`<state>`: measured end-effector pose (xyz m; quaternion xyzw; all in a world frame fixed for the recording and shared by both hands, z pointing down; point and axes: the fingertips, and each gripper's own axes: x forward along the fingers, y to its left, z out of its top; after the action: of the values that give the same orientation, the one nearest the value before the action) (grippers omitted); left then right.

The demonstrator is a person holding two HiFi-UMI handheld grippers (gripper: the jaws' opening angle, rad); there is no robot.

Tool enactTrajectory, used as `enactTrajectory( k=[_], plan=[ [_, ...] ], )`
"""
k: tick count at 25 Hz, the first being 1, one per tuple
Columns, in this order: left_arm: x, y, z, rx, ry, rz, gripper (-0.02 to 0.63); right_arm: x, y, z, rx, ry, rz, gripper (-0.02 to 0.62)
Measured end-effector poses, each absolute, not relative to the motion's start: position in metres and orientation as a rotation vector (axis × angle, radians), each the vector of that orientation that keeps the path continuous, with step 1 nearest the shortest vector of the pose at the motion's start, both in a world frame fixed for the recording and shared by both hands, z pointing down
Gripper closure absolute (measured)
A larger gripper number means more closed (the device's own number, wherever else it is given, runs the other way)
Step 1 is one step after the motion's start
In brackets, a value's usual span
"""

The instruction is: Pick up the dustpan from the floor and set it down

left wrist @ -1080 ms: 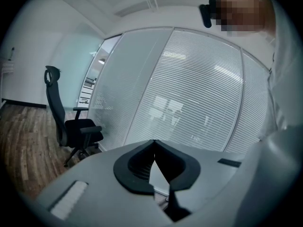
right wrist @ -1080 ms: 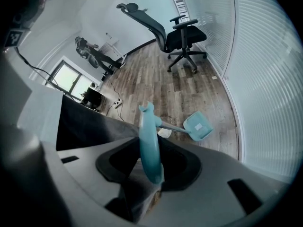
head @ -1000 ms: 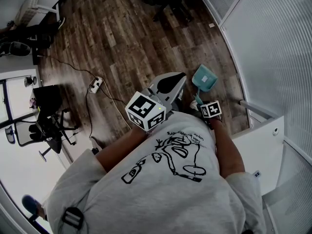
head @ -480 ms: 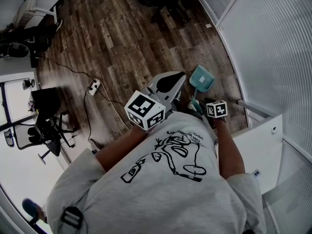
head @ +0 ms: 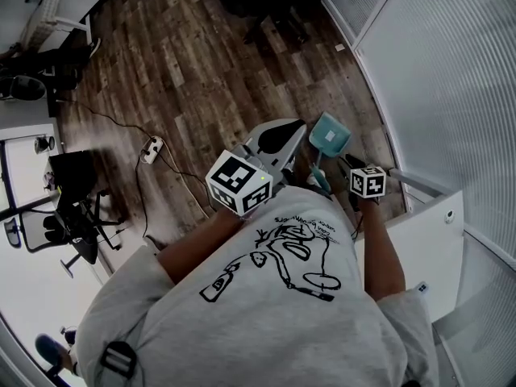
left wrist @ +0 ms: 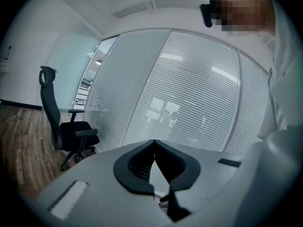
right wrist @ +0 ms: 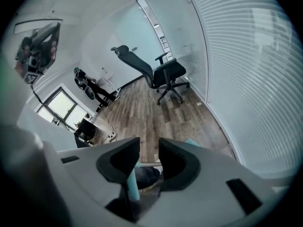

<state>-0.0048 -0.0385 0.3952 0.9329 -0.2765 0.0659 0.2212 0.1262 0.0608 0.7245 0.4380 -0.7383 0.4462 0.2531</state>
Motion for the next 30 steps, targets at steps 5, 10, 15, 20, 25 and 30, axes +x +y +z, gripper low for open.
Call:
enactTrajectory(
  k=[5,10,15,20,25,30],
  plan=[
    [-0.001,-0.041,0.392,2.59,-0.754,0.171,0.604,0.132,0.036,0.685,1.277,-2.078,1.117,0.48],
    [0.001,-0.043,0.388,2.598,-0.743,0.164,0.604,0.136,0.015,0.639,1.368,-2.142,1.012,0.483],
    [0.004,-0.044,0.389,2.602,-0.738,0.16,0.604,0.138,0.001,0.596,1.435,-2.204,0.888,0.491],
    [0.005,-0.045,0.391,2.6,-0.737,0.162,0.604,0.136,-0.012,0.545,1.493,-2.265,0.756,0.493],
    [0.007,-0.043,0.387,2.6,-0.731,0.158,0.604,0.13,-0.016,0.492,1.524,-2.3,0.605,0.505],
    [0.009,-0.047,0.387,2.604,-0.729,0.154,0.604,0.132,-0.021,0.453,1.585,-2.311,0.501,0.511]
  ],
)
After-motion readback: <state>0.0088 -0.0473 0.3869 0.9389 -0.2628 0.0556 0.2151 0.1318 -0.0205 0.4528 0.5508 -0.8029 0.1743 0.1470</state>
